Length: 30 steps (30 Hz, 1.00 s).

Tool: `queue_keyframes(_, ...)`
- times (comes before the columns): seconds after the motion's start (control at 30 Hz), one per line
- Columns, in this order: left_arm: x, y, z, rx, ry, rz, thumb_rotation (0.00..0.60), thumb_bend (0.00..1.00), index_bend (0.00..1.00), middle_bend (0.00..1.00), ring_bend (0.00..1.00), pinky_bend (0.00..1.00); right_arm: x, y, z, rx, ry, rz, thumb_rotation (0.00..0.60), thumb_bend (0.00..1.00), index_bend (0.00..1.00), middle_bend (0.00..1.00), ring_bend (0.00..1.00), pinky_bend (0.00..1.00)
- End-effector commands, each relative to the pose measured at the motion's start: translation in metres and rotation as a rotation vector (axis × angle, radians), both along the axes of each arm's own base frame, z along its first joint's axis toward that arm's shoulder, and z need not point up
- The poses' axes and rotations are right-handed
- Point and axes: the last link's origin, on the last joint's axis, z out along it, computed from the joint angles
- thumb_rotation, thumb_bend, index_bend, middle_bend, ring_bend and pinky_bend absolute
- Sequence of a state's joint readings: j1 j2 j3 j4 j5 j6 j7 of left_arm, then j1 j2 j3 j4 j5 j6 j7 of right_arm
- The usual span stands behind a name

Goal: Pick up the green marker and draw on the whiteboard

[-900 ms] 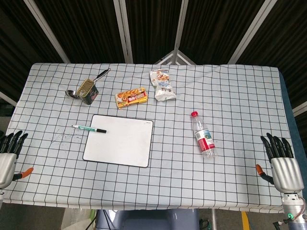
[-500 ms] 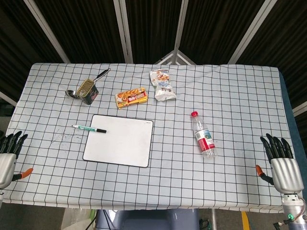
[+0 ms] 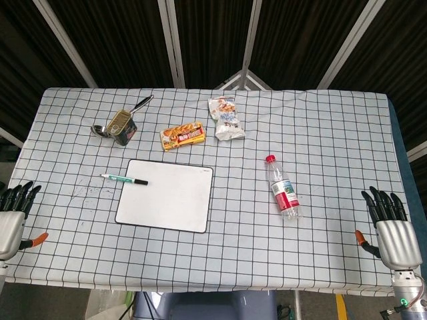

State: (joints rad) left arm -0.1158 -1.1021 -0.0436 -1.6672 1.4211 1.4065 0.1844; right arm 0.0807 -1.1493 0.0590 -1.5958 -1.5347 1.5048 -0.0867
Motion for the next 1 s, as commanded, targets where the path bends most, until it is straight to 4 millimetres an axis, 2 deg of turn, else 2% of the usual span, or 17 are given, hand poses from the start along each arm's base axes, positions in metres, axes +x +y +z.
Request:
queue_keyframes(0.03,0.003,0.009,-0.001,-0.001,0.010,-0.015,0.600,0.05,0.10,0.00,0.00,0.00,0.000,0.000,0.000,0.002,-0.001,0.000,0.600,0.31,0.00,0.00,0.00,0.00)
queue_keyframes(0.27,0.013,0.063,-0.019,-0.033,0.029,-0.021,0.600,0.15,0.29,0.00,0.00,0.00,0.001,-0.002,-0.002,0.007,-0.003,0.002,0.600,0.31,0.00,0.00,0.00,0.00)
queue_keyframes(0.5,0.029,0.116,-0.054,-0.091,0.055,-0.038,0.600,0.25,0.41,0.05,0.00,0.05,0.000,-0.003,-0.003,0.011,-0.007,-0.004,0.600,0.31,0.00,0.00,0.00,0.00)
queue_keyframes(0.7,0.043,0.143,-0.088,-0.153,0.094,-0.040,0.600,0.26,0.43,0.06,0.00,0.05,0.000,-0.003,-0.003,0.011,-0.015,-0.006,0.600,0.31,0.00,0.00,0.00,0.00)
queue_keyframes(1.0,0.059,0.169,-0.121,-0.173,0.144,-0.044,0.600,0.30,0.45,0.06,0.00,0.05,-0.001,-0.003,-0.002,0.012,-0.027,-0.007,0.600,0.31,0.00,0.00,0.00,0.00)
